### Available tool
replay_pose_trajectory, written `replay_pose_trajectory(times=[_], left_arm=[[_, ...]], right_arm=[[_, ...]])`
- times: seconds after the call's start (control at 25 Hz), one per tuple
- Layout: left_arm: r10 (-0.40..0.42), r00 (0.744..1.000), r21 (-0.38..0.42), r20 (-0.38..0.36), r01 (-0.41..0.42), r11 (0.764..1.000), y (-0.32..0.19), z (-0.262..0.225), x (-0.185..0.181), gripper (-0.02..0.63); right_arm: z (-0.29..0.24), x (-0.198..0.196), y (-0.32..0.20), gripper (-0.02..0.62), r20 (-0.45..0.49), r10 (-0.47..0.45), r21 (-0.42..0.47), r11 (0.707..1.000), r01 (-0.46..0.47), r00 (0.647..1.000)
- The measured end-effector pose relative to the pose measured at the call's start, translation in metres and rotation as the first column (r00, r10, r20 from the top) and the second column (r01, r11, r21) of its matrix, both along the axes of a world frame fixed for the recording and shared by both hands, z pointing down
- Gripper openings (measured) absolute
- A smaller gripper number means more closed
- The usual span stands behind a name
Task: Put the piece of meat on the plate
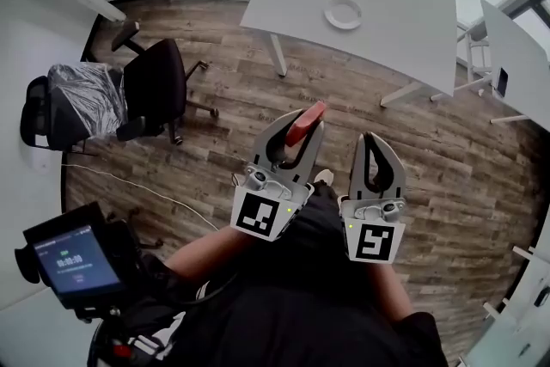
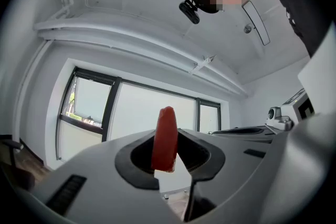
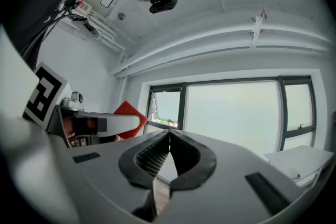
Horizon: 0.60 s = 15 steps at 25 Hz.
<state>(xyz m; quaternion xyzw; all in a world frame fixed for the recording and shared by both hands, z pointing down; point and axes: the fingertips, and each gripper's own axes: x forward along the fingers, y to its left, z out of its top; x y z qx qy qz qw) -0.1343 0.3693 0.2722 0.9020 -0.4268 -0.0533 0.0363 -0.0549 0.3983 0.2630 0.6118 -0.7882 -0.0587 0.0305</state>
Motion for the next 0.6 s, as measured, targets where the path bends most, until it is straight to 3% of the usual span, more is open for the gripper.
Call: replay_pose_trajectory(times=[0.2,0.4,0.6], left_arm=[[-0.014,1.000,0.008,-0.011,0.014,1.000,-0.002,-0.004,0.002,0.097],[-0.026,1.000,0.035,0.013,0.025,0.999,0.017,-0.002,0.032,0.097],[-0.046,0.999,0.025,0.000,0.046,0.999,0.014,-0.003,0.039,0.097]], right_arm=[[0.002,0.001,0.000,0.008,0.007,-0.012,-0.017,1.000,0.012,1.000],[0.006,0.050,0.014,0.008,0.008,0.024,-0.016,1.000,-0.024,1.000],[0.003,0.077,0.008,0.008,0.044,0.060,-0.011,0.998,-0.059,0.997]])
